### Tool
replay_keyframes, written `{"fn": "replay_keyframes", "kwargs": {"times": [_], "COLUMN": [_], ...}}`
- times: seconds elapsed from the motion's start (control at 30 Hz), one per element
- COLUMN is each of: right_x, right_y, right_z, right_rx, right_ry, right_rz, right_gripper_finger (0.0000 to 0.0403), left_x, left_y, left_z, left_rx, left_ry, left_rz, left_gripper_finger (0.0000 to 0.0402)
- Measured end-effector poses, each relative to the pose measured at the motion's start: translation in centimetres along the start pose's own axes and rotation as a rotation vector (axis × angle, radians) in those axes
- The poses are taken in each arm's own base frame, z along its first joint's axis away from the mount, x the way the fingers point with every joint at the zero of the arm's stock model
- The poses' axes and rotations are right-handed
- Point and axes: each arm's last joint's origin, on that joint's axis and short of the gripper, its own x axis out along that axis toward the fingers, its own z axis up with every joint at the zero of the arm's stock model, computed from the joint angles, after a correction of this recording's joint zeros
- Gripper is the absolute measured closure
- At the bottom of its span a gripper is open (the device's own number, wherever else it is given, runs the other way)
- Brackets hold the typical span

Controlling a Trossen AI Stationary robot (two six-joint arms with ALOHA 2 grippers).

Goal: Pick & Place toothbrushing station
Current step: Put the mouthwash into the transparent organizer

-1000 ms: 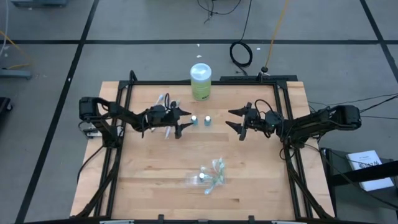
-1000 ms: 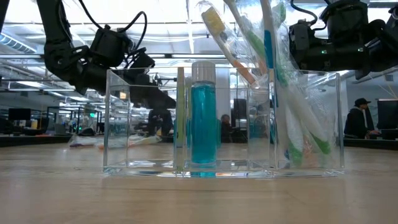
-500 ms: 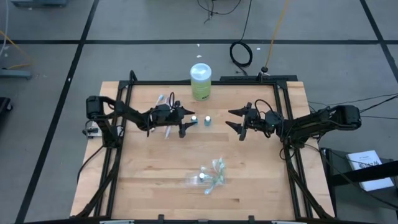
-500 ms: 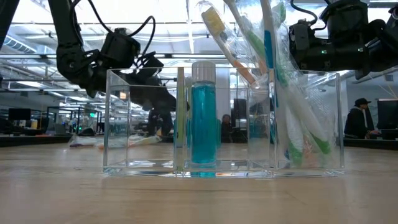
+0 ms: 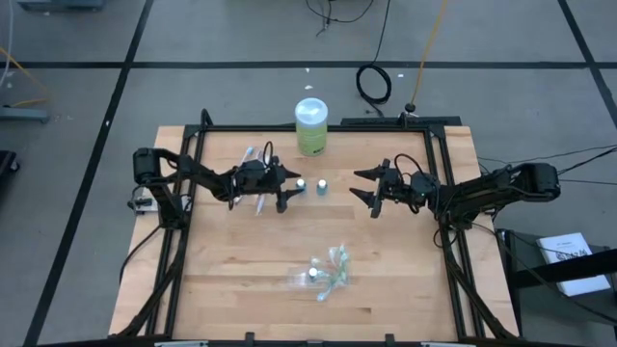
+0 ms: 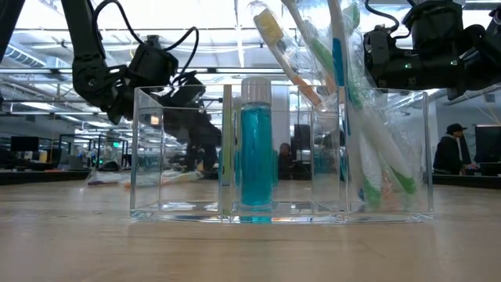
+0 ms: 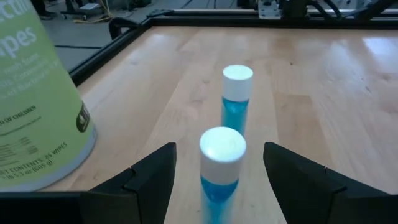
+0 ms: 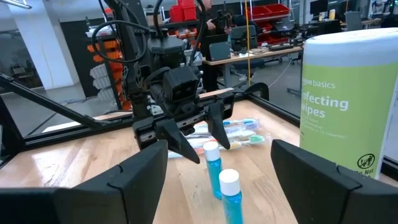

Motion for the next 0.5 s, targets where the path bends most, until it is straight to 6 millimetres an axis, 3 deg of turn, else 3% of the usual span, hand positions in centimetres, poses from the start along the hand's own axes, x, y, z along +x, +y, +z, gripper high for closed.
{"fn": "replay_keyframes", "kwargs": {"times": [0.5], "right_x": [0.00], "right_y": [0.00], "right_z": [0.00], "right_rx": [0.000], "right_ry": [0.000], "right_rz": [0.000], "right_gripper_finger": [0.0124], "left_x": [0.00], "left_y": [-0.01], "left_z": [-0.07], "left_rx": [0.012], "left_ry": [0.007], "left_rz": [-0.001], "left_gripper_finger": [0.0156]}}
